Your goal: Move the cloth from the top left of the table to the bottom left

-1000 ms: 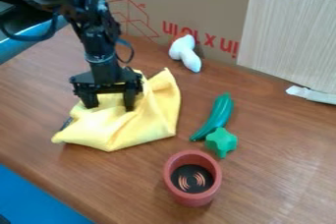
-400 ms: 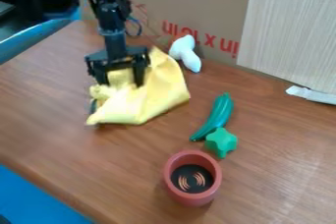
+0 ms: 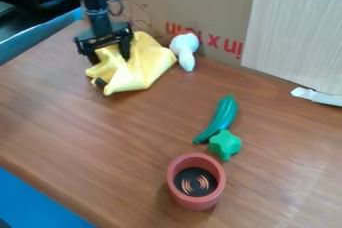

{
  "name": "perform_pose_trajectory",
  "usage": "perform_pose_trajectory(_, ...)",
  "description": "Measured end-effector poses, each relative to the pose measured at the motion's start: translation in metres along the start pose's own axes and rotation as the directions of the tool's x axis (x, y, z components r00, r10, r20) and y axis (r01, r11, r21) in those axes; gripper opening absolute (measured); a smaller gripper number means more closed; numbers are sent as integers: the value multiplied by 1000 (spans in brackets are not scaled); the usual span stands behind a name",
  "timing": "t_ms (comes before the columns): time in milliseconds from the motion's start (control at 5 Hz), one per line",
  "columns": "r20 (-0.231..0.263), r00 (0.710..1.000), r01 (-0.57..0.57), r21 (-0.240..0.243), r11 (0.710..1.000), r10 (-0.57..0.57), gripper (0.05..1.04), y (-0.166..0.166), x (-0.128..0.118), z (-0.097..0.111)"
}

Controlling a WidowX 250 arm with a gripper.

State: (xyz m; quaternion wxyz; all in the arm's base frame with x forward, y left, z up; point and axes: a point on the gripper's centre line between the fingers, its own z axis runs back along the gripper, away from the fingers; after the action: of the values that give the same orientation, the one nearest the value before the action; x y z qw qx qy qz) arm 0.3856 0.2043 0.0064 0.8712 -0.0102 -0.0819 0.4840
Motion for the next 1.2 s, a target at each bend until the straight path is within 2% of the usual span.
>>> perform_pose_trajectory(200, -10, 1000, 9, -10, 1000, -9, 1000, 9, 1, 1)
perform_pose_trajectory(600, -10, 984, 177, 21, 984, -177, 1001, 63, -48, 10)
perform_pose_trajectory(800, -40, 975, 221, 18, 975, -220, 1001, 81, -64, 15)
perform_pose_trajectory(1000, -67, 967, 246, 18, 969, -245, 1001, 98, -76, 19)
perform_pose_trajectory(1200, -66, 969, 238, 21, 971, -237, 1001, 100, -76, 19)
